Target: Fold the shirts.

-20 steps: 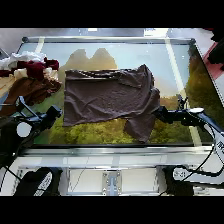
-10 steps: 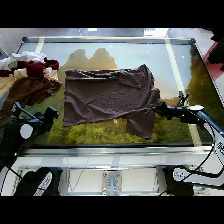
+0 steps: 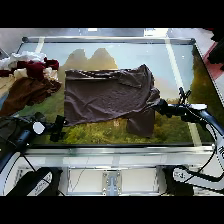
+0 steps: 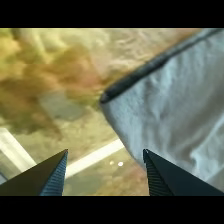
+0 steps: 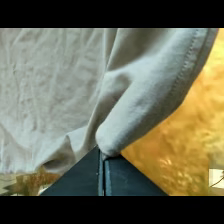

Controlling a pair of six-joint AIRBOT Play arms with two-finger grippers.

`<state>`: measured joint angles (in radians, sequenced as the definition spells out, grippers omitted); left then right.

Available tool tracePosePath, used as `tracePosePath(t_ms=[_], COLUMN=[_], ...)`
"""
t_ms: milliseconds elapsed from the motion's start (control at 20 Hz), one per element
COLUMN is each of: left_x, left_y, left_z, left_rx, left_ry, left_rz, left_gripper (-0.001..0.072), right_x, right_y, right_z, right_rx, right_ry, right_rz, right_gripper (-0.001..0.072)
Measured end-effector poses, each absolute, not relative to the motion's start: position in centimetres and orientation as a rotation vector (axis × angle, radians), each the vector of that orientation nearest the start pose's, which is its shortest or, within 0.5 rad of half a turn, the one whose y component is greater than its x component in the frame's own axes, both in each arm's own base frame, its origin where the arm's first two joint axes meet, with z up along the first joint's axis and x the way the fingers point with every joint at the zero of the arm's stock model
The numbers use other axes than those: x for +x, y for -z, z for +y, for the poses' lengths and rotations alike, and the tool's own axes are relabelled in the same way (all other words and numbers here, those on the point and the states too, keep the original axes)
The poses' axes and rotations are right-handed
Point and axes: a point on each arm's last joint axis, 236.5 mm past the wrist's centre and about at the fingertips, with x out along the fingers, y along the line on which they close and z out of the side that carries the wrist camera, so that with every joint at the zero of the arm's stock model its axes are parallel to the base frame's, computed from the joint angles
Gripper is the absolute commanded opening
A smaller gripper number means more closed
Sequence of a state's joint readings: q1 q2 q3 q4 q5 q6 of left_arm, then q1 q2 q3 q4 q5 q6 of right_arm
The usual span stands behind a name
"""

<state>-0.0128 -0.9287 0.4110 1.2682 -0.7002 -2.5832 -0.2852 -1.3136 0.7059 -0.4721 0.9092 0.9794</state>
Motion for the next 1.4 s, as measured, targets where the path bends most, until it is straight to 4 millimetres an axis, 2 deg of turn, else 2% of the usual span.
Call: tracePosePath(t_ms=[200,400,500,550,600,750,900,950,1050,1150,1250,1300,1400], left_x=[28.3,29.7,30.1,30.2,30.4,31.2,33.4,35.1,37.7,39.7,39.3,38.3,34.9], left_y=[10.7,11.4,11.8,12.0,12.2,12.3,10.2,8.0,2.1,-6.9,-16.9,-22.3,-31.7], left_z=[-5.0,-5.3,-5.3,-5.3,-5.2,-4.7,-4.5,-4.5,-4.9,-5.1,-5.3,-5.2,-5.0], left_rx=[-1.234,-1.251,-1.254,-1.25,-1.239,-1.184,-1.064,-1.021,-0.915,-0.803,-0.698,-0.654,-0.562], left_ry=[-0.587,-0.554,-0.55,-0.547,-0.542,-0.507,-0.395,-0.331,-0.188,-0.041,0.074,0.12,0.181], left_rz=[1.12,1.093,1.084,1.082,1.08,1.051,1.002,0.949,0.844,0.655,0.449,0.331,0.124], left_gripper=[0.0533,0.034,0.034,0.0286,-0.0002,0.0007,0.0007,0.0007,0.0007,0.0007,0.0007,0.0006,0.0006], right_x=[37.8,38.0,38.1,38.1,38.2,38.3,38.2,38.0,37.5,36.3,34.3,33.1,30.1], right_y=[4.5,4.0,3.7,3.7,3.6,3.3,1.7,0.5,-3.4,-8.7,-15.6,-19.3,-27.4], right_z=[6.7,7.0,7.2,7.2,7.2,7.4,7.4,7.4,6.7,5.8,4.5,4.1,3.3], right_rx=[0.85,0.871,0.884,0.886,0.89,0.901,0.898,0.89,0.867,0.821,0.725,0.668,0.515], right_ry=[-0.324,-0.341,-0.346,-0.348,-0.349,-0.355,-0.377,-0.394,-0.423,-0.451,-0.442,-0.43,-0.369], right_rz=[1.044,1.033,1.025,1.023,1.02,1.014,0.983,0.959,0.875,0.766,0.619,0.534,0.334], right_gripper=[0.0036,0.0036,0.0035,0.0036,0.0035,0.0034,0.0034,0.0033,0.0033,0.0033,0.0032,0.0031,0.0031])
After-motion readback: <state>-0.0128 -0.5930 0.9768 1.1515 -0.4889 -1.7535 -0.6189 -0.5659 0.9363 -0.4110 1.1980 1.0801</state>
